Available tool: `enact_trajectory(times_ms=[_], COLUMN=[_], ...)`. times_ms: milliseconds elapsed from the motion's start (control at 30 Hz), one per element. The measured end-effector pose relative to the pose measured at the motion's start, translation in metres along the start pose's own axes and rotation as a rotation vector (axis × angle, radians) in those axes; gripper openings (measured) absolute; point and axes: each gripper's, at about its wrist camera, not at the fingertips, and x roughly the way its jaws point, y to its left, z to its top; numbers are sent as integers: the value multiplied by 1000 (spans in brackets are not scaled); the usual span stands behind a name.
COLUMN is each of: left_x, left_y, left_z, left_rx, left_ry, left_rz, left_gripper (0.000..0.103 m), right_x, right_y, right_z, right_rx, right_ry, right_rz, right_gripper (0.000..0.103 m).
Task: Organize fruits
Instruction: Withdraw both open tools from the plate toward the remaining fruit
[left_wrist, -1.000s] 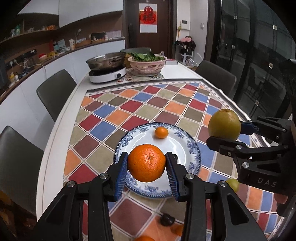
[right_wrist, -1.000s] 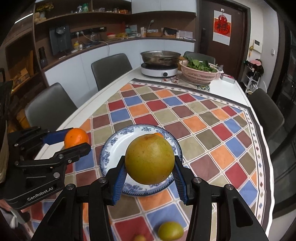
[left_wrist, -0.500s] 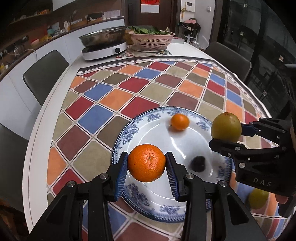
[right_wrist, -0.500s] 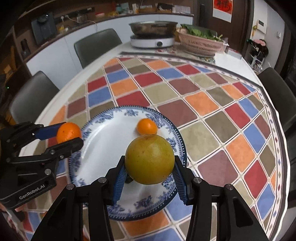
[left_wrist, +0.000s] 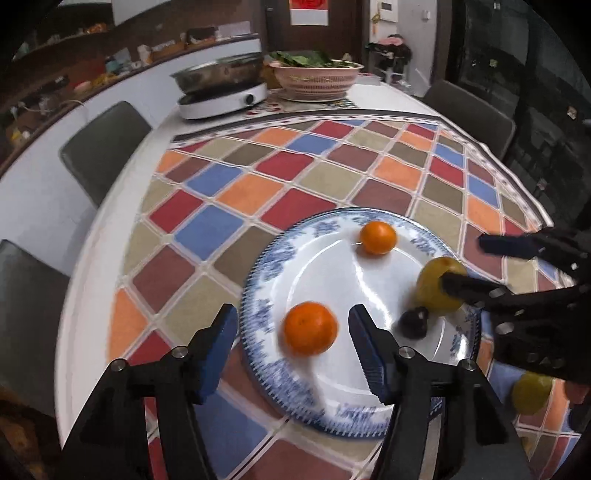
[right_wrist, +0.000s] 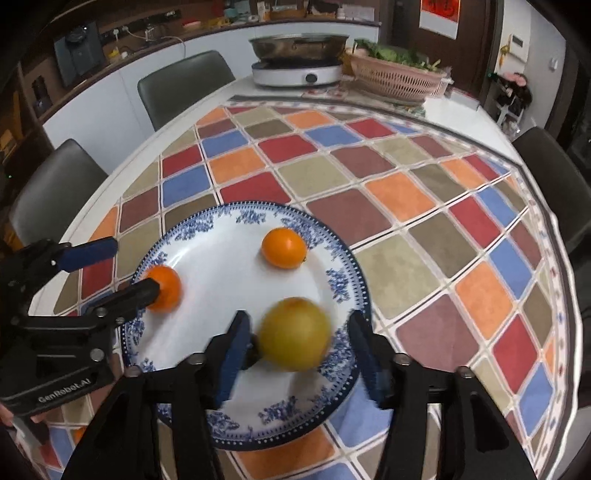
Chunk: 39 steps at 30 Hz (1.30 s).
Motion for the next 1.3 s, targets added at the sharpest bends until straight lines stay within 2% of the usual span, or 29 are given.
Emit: enact_trajectory(times_ms=[67, 167, 233, 433, 633, 833, 1000, 1167, 1300], left_x=[-16, -40, -59, -115, -149, -170, -182, -189, -186], left_y=[-1, -6, -10, -22, -31, -30, -30, -30, -28], left_z=[-5, -14, -22, -51, -75, -100, -122, -150, -172], left_rx=[10, 28, 34, 25, -4, -32, -30, -41, -64], left_ry=[-36, -49, -67, -138, -170, -188, -196, -195, -175], left_rz=[8, 57, 57, 42, 32, 25, 23, 30, 21], left_gripper=[63, 64, 64, 70, 71, 72, 72, 72, 72], right_x=[-15, -37, -56, -105, -140, -163, -176, -178, -170], right_y=[3, 8, 11, 18, 24, 37, 51, 66, 75], right_z=[-2, -9, -15, -44, -74, -100, -118, -137, -153], right_rx=[-20, -46, -56, -38, -16, -28, -35, -56, -59], right_ry=[-42, -89, -121, -192, -239, -259, -280, -293, -266], right_rz=[-26, -54, -68, -37, -52, -56, -19, 3, 25], right_gripper=[61, 61, 61, 61, 62, 61, 62, 62, 62])
